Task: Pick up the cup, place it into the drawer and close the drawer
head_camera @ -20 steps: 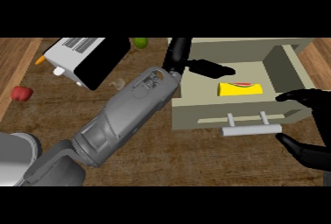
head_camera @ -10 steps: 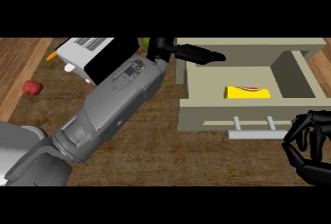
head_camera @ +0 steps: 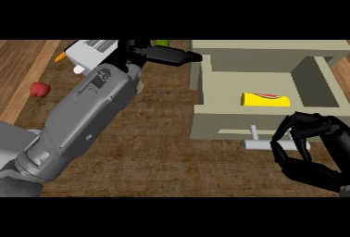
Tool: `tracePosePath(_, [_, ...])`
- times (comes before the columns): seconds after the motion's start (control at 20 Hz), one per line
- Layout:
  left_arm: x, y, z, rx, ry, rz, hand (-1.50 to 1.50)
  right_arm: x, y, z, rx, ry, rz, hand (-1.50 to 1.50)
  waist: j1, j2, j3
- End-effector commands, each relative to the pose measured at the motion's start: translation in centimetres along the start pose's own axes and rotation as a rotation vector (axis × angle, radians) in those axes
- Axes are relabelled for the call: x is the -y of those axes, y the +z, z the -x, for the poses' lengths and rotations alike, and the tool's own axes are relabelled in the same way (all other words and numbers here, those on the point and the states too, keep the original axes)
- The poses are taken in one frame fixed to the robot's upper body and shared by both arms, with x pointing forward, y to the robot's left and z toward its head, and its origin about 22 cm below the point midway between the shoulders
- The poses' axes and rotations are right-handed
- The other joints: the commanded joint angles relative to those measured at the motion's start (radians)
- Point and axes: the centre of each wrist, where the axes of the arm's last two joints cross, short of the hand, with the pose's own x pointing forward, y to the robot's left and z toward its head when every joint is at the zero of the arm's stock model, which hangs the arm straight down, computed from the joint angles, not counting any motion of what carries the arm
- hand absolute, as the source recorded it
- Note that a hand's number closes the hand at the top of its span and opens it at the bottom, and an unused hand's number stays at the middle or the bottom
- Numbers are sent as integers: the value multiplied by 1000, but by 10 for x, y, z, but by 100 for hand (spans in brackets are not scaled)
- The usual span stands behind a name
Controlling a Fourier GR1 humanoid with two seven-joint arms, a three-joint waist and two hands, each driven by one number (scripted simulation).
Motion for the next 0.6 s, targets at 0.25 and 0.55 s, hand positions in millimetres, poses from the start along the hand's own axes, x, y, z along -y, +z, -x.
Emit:
tracePosePath(0.25, [-60, 58, 22, -16, 46, -23, -150, -33, -22, 33, -45, 292, -121, 150, 22, 2, 0])
tracePosePath(0.55, [-98, 57, 2, -17, 44, -51, -150, -75, -53, 60, -76, 534, -201, 150, 27, 8, 0])
